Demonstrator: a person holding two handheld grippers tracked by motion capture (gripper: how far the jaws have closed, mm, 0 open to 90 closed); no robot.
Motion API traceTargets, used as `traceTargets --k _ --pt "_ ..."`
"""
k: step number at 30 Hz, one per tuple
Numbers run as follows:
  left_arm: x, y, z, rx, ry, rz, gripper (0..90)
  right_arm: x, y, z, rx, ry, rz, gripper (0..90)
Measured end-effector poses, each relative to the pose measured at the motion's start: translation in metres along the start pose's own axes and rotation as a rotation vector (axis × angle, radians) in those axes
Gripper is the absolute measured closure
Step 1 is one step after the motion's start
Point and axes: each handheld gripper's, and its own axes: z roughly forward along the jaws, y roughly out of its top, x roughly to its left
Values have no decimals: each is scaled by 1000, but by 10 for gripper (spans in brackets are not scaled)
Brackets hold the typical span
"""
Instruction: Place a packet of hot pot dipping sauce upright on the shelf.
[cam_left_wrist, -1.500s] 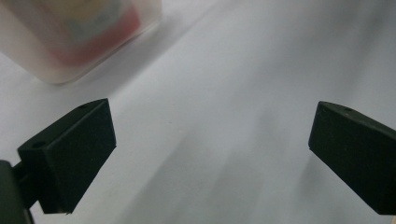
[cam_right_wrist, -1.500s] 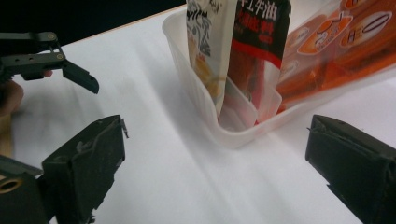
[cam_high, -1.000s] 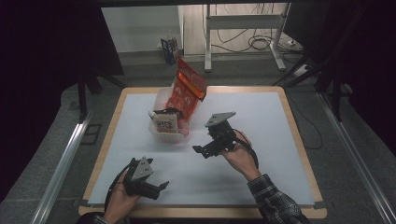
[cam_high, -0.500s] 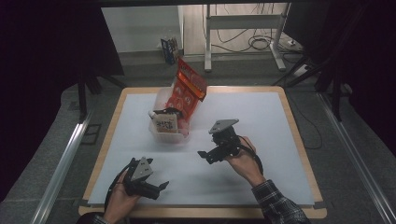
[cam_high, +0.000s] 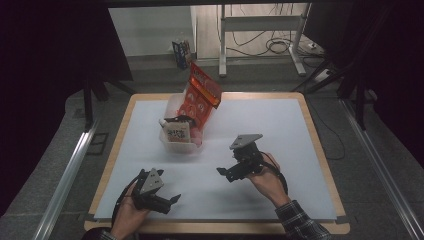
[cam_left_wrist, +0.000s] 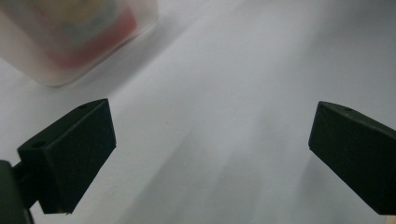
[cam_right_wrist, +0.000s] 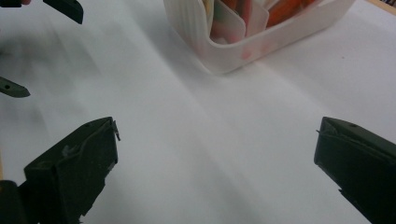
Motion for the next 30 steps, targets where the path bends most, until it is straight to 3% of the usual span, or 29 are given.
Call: traceTargets --k 15,30 --pt "0 0 0 0 0 -2 6 -4 -19 -24 -20 -55 27 0" --pt "0 0 2 9 -4 -3 6 -10 -52 -49 -34 -116 80 0"
